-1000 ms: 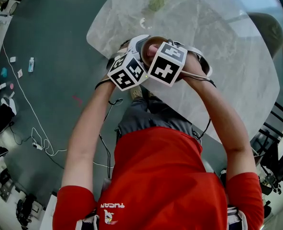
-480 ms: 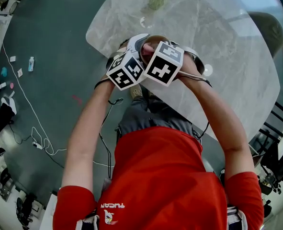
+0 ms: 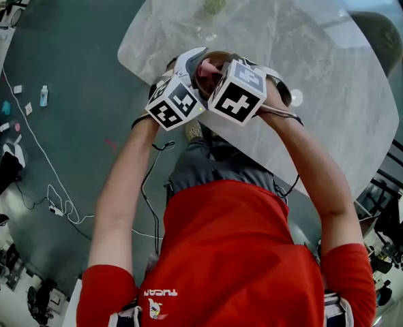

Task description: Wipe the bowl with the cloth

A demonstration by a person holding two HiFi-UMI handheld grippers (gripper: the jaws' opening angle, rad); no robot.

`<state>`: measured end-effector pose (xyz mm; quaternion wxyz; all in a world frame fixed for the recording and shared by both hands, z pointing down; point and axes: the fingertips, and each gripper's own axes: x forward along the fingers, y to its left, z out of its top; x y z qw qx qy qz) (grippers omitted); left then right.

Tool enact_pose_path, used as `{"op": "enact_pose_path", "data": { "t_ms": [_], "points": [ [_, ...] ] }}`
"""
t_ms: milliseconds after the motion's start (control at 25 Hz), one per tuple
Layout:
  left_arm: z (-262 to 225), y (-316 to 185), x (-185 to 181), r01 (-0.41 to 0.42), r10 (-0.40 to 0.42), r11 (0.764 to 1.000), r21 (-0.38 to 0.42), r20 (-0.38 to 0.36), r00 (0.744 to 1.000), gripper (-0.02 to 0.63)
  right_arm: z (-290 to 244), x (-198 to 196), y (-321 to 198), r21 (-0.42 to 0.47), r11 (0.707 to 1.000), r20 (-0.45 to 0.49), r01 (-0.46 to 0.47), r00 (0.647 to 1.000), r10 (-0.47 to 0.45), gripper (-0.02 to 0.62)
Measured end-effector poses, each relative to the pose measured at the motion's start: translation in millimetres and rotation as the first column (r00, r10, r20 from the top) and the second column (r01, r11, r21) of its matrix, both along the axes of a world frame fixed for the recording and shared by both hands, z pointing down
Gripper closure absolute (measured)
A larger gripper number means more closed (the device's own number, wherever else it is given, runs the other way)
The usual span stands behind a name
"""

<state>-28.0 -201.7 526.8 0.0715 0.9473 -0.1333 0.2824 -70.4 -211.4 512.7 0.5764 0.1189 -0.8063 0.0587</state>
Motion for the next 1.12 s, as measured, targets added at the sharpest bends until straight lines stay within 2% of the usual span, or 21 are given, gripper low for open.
{"op": "enact_pose_path", "data": {
  "t_ms": [360, 480, 600, 720, 880, 1120],
  "points": [
    [-6, 3, -6, 0.024, -0.024, 1.000, 0.019, -0.010, 1.000, 0.020, -31, 5, -1, 0.021, 0.998, 0.127, -0.061, 0.990, 0.058, 0.574],
    [-12, 5, -13, 0.049, -0.049, 0.998, 0.026, -0.023, 0.999, 0.020, -51, 9, -2, 0.030, 0.993, 0.200, -0.110, 0.975, 0.102, 0.574],
    [-37, 6, -16, 0.083, -0.079, 0.995, 0.050, -0.068, 0.995, 0.021, -74, 14, -3, 0.031, 0.985, 0.287, -0.170, 0.945, 0.154, 0.574],
    [-69, 7, -18, 0.127, -0.114, 0.988, 0.090, -0.140, 0.984, 0.023, -100, 21, -6, 0.043, 0.975, 0.381, -0.217, 0.906, 0.184, 0.574],
    [-106, 9, -24, 0.200, -0.167, 0.971, 0.128, -0.230, 0.959, 0.025, -139, 29, -7, 0.090, 0.960, 0.517, -0.265, 0.836, 0.183, 0.574],
    [-171, 20, -31, 0.312, -0.257, 0.945, 0.099, -0.364, 0.895, 0.039, -200, 43, 7, 0.179, 0.931, 0.703, -0.317, 0.703, 0.104, 0.574]
  ]
}}
